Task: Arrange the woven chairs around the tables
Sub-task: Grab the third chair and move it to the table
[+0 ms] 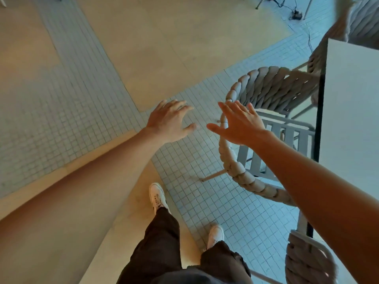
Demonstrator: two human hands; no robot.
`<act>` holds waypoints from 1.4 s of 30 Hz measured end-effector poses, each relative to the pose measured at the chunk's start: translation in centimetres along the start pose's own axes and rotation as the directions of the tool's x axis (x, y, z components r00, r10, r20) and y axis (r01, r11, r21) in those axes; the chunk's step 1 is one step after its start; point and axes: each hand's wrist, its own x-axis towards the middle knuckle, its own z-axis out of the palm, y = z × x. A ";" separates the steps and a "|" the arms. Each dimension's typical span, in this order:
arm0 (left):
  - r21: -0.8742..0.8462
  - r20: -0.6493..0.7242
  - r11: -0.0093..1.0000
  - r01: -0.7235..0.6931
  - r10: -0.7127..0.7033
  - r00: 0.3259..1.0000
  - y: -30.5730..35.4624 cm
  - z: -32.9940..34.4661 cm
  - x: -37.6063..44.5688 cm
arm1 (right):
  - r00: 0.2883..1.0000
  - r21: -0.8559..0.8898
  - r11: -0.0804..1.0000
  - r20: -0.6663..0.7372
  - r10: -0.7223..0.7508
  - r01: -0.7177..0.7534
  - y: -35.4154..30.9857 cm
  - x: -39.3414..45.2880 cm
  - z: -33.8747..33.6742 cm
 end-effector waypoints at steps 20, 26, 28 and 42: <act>0.070 0.022 0.964 -0.255 0.254 0.967 -15.1 -8.3 23.9 | 0.951 0.080 0.950 -0.049 0.305 -0.301 0.5 20.5 -6.8; 0.098 0.064 0.947 -0.306 0.301 0.951 -15.3 -8.7 34.1 | 0.920 0.153 0.910 -0.025 0.392 -0.384 6.2 26.8 -8.2; 0.110 0.066 0.938 -0.328 0.323 0.944 -15.1 -9.0 37.1 | 0.913 0.171 0.901 -0.015 0.408 -0.400 8.0 28.3 -8.9; 0.064 0.095 0.857 -0.511 0.504 0.858 -10.1 -12.5 56.3 | 0.787 0.245 0.758 0.032 0.616 -0.604 19.1 36.8 -13.6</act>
